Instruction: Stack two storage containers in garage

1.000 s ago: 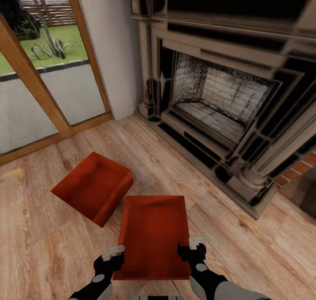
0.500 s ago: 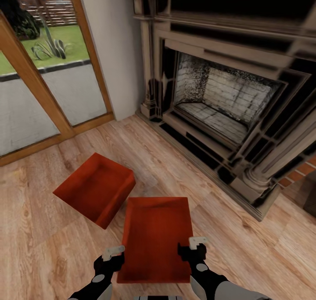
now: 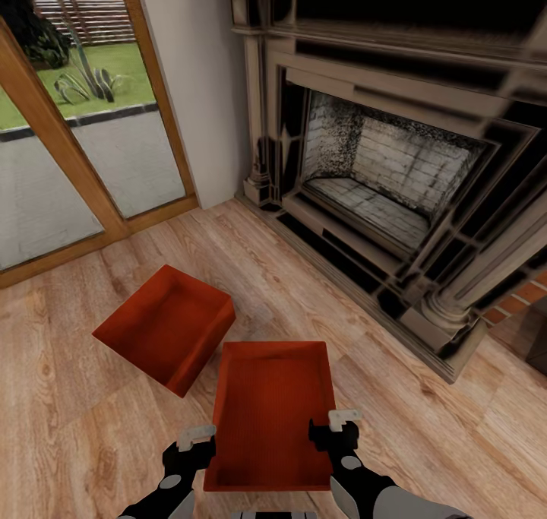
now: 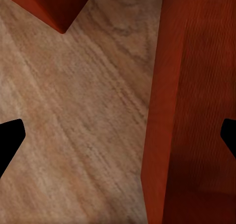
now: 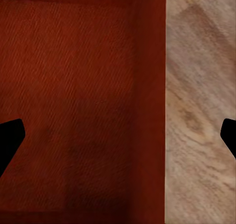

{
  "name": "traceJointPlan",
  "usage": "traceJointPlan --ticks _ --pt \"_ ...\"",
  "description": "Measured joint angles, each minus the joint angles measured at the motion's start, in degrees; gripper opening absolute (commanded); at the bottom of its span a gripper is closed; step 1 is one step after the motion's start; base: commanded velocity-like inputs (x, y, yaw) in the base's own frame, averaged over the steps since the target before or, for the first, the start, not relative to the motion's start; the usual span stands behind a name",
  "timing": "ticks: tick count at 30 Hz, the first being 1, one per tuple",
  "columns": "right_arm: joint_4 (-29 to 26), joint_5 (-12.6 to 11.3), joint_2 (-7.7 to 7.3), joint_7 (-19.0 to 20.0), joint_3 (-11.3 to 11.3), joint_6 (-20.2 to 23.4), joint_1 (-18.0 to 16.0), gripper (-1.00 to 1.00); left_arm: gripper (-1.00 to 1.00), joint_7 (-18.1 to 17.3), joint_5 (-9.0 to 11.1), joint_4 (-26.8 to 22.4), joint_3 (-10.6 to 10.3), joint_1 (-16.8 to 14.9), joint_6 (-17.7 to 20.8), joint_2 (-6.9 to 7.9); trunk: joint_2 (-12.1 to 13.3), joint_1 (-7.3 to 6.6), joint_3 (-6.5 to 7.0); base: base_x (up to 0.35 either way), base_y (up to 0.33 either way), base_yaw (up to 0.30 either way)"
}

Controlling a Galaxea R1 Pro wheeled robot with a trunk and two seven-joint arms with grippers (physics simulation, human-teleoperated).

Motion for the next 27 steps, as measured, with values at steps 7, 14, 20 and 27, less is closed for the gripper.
traceJointPlan --ticks 7,14,20,27 --pt "0.0 0.1 -0.11 0.0 -0.1 0.0 0.0 1.0 1.0 0.0 0.0 0.0 -0.1 0.0 0.0 -0.02 0.0 0.0 0.0 0.0 0.0 0.0" --pt "0.0 0.1 -0.18 0.0 -0.1 0.0 0.0 1.0 1.0 0.0 0.0 0.0 -0.1 0.0 0.0 -0.04 0.0 0.0 0.0 0.0 0.0 0.0" --pt "0.0 0.0 -0.74 -0.1 -0.1 0.0 0.0 1.0 1.0 0.0 0.0 0.0 -0.1 0.0 0.0 -0.16 0.0 0.0 0.0 0.0 0.0 0.0" --pt "0.0 -0.1 -0.87 -0.2 -0.1 0.0 0.0 1.0 1.0 0.0 0.1 0.0 -0.1 0.0 0.0 -0.38 0.0 0.0 0.0 0.0 0.0 0.0"
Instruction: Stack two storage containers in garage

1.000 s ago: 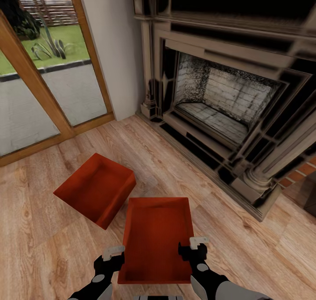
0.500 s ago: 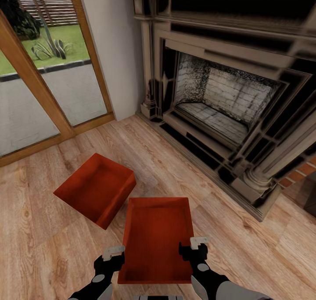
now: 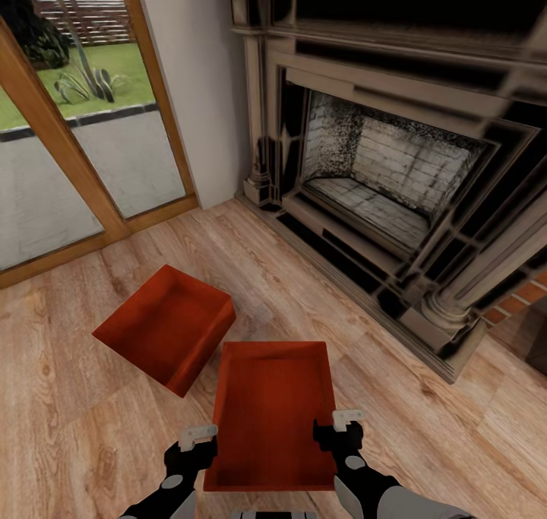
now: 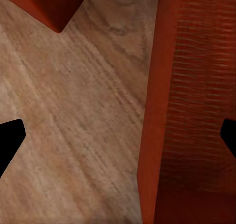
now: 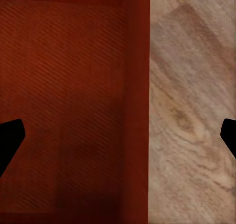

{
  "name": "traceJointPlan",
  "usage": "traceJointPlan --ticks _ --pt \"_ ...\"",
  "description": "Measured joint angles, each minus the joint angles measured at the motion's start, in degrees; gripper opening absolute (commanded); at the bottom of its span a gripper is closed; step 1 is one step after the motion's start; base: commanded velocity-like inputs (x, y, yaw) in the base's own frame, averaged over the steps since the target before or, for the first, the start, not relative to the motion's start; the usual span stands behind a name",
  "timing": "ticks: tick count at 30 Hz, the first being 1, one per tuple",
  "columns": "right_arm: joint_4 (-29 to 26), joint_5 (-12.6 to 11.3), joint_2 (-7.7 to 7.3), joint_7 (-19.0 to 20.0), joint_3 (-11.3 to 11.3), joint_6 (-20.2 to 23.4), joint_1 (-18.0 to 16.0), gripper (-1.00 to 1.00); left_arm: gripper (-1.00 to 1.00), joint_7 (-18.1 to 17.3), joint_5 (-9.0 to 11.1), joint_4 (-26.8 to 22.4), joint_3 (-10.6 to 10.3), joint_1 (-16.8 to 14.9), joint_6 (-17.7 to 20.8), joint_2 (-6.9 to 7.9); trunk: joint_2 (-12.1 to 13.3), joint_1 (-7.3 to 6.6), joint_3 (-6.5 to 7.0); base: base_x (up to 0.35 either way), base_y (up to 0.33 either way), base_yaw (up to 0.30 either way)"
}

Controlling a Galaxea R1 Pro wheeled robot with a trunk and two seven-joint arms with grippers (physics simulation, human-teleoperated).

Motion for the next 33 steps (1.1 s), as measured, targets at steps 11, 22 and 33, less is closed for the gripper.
traceJointPlan --ticks 11,22,33 --pt "0.0 0.0 0.01 0.0 0.0 0.0 0.0 1.0 1.0 0.0 0.0 -0.1 0.1 0.0 0.0 -0.22 0.0 0.0 0.0 0.0 0.0 0.0" --pt "0.0 0.0 -0.01 0.0 0.0 0.0 0.0 1.0 1.0 -3.3 0.0 0.0 0.3 0.0 0.1 -0.81 0.0 0.0 0.0 0.0 0.0 0.0" --pt "0.0 0.0 0.02 0.0 0.0 0.0 0.0 1.0 1.0 -3.4 -0.1 0.6 0.2 0.0 0.1 -0.88 0.0 0.0 0.0 0.0 0.0 0.0"
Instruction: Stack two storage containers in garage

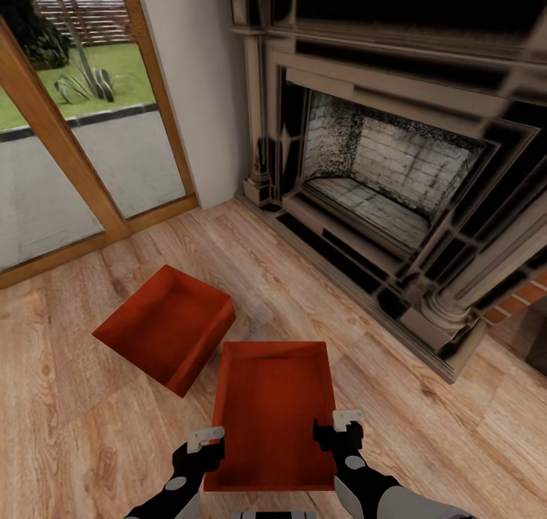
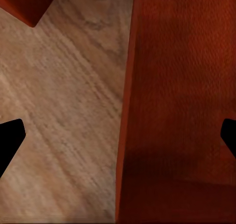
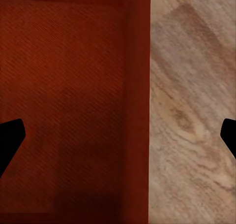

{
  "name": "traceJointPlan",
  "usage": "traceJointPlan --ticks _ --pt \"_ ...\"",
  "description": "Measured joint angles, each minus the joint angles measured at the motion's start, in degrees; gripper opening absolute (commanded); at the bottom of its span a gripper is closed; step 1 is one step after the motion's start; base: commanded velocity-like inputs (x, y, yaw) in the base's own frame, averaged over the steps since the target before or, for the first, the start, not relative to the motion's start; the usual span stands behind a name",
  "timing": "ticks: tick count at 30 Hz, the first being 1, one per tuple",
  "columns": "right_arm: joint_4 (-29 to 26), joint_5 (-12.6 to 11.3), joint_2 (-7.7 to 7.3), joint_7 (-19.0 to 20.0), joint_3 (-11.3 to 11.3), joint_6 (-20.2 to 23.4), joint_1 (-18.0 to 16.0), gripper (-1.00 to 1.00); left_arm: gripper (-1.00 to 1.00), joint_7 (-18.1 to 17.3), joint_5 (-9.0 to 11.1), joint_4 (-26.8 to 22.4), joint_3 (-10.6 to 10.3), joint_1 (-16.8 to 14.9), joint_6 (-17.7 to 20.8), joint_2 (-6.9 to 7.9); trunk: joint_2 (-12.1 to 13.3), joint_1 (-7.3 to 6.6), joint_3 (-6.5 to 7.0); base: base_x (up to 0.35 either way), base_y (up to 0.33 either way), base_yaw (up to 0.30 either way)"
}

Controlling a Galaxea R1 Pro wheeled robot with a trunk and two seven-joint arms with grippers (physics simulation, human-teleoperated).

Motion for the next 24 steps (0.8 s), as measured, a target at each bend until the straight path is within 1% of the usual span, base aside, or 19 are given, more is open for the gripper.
traceJointPlan --ticks 6,24 --pt "0.0 0.0 0.03 0.0 0.0 0.0 0.0 1.0 1.0 0.0 -0.4 0.3 -0.1 0.0 0.0 0.04 0.0 0.0 0.0 0.0 0.0 0.0" --pt "0.0 0.1 -0.05 0.1 0.0 0.0 0.0 1.0 1.0 0.0 -0.4 0.3 -0.3 0.0 0.1 0.04 0.0 0.0 0.0 0.0 0.0 0.0"
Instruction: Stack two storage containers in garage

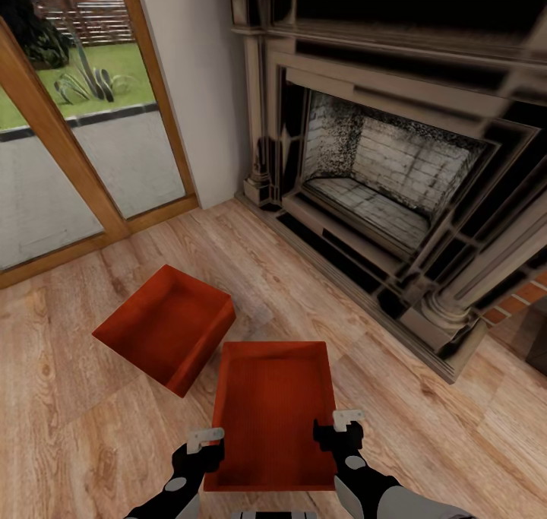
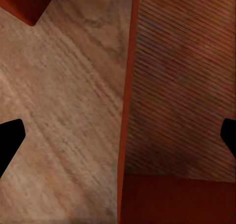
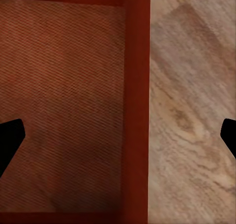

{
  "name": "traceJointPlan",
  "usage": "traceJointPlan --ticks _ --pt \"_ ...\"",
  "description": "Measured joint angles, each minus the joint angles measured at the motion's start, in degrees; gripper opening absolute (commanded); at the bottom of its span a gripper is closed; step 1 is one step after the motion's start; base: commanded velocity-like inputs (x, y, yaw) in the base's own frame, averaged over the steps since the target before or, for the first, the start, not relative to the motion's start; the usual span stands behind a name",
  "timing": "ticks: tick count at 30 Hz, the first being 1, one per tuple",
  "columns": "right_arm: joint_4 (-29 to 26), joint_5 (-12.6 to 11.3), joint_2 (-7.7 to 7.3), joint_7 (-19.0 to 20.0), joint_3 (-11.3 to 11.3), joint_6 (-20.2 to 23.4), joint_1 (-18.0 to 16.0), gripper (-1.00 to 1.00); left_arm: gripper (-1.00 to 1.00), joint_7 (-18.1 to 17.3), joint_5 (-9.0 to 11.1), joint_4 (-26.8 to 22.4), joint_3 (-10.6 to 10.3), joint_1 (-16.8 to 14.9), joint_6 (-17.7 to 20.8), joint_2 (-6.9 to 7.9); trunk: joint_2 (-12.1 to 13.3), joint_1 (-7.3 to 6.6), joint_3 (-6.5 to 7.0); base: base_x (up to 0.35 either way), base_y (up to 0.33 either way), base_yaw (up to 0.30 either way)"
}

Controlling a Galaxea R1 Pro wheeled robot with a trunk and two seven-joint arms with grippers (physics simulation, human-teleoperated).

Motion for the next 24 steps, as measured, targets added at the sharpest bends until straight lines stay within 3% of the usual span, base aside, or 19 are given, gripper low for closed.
traceJointPlan --ticks 24 --pt "-0.1 0.1 -0.02 0.2 0.0 0.7 -0.1 1.0 1.0 0.0 0.0 -0.9 0.1 0.0 -0.1 0.1 0.0 0.0 0.0 0.0 0.0 0.0"
